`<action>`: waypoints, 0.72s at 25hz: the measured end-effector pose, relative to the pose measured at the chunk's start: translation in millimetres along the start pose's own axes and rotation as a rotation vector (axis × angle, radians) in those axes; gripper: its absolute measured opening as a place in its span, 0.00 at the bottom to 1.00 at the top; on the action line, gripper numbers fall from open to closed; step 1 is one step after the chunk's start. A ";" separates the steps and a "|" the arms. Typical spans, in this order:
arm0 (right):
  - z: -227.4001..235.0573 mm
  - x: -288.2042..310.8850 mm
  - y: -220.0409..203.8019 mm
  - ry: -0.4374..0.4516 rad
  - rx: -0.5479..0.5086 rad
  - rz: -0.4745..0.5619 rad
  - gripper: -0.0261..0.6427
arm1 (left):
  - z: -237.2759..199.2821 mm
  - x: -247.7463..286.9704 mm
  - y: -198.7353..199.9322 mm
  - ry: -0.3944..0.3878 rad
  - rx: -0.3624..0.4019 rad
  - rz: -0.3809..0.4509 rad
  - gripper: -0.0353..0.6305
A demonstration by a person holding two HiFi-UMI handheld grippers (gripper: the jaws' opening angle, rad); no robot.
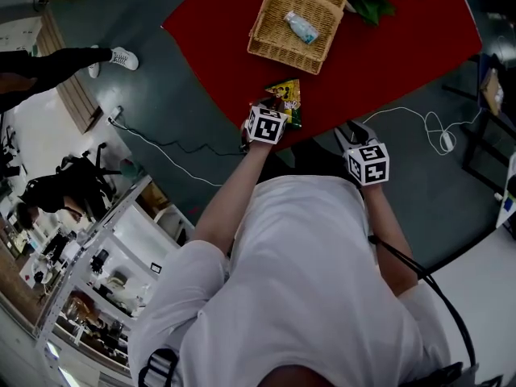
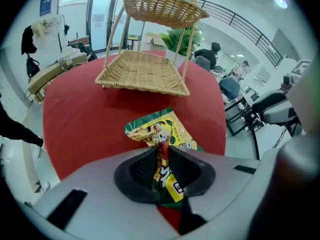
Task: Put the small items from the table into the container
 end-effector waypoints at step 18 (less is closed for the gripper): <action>-46.9 19.8 27.0 0.043 -0.061 0.075 0.30 | 13.0 -128.8 54.2 -0.056 0.019 0.203 0.17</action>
Point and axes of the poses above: the fingertips, and each gripper's own axes: x forward along the fingers, z to its right, y out of its top, the point moved 1 cm from there along -x, backward along the fingers, and after that the axes turned 3 degrees about -x, right-handed, at the moved point
